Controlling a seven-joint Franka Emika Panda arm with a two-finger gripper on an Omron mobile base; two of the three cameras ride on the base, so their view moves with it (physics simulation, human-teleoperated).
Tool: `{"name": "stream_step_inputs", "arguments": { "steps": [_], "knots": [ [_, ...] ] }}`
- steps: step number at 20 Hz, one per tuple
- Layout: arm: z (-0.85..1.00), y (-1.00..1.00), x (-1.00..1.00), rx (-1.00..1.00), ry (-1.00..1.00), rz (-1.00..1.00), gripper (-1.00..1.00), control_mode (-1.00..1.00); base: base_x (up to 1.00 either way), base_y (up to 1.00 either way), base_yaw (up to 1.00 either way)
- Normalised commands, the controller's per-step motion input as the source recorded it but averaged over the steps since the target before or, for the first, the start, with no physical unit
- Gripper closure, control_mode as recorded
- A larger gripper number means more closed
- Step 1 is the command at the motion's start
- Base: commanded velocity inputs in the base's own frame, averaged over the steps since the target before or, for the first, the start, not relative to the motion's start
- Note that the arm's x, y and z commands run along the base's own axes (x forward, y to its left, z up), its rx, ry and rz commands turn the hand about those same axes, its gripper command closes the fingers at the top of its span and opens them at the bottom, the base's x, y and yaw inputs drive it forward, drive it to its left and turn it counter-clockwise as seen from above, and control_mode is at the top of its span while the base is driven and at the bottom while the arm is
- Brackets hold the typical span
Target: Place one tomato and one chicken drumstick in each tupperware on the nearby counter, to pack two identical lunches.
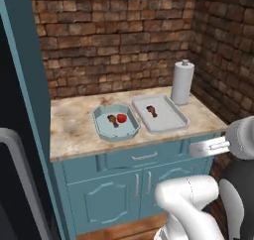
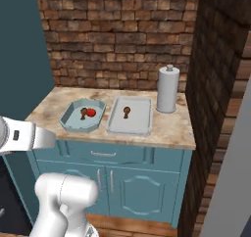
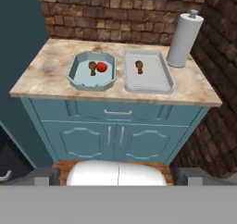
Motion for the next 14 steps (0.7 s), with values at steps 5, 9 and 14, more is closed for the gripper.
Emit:
{"name": "stream_step_inputs", "arguments": {
  "steps": [5, 9, 14],
  "knots": [
    [0.0, 0.0, 0.0, 0.0, 0.0, 0.0, -1.0, 1.0, -1.0, 0.0, 0.0],
    [0.0, 0.0, 0.0, 0.0, 0.0, 0.0, -1.0, 1.0, -1.0, 0.19, 0.0],
    [0.0, 0.0, 0.0, 0.0, 0.0, 0.0, -1.0, 1.0, -0.82, 0.52, 0.0]
  ]
}}
